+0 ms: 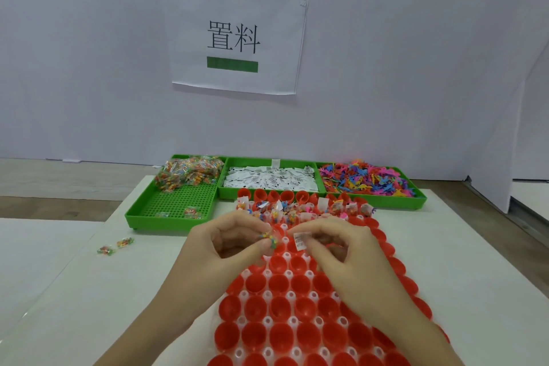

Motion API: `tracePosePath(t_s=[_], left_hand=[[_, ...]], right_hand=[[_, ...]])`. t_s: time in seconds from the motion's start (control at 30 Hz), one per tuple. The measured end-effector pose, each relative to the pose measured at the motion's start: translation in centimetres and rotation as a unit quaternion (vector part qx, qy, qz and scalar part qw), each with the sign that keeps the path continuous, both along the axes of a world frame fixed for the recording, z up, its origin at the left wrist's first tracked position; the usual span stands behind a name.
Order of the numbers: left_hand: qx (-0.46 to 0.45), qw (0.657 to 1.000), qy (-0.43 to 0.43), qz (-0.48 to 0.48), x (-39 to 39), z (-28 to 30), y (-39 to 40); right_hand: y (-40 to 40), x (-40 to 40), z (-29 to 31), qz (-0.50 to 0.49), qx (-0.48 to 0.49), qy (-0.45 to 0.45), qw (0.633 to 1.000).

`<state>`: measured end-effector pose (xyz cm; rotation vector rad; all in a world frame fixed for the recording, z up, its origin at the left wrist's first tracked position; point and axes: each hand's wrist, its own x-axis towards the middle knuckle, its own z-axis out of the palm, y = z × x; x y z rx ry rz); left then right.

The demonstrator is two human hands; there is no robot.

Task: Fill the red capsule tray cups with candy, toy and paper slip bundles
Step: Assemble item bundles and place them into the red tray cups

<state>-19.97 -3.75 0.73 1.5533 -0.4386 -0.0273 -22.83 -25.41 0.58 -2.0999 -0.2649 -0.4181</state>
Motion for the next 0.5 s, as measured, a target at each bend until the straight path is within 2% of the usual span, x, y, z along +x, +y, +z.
tracePosePath(t_s=[0.17,0.5], left_hand=[[0.02,0.999,-0.025,-0.028,-0.6,-0.4,-0.7],[-0.005,1.0,-0.002,0.01,-0.9,-0.8,-1.6]], right_hand=[[-0.1,-0.7,-0.2,-0.042,0.095,0.019,0.994],[0.7,-1.9,-0.1,0.036,0.141,0.072,0.987]])
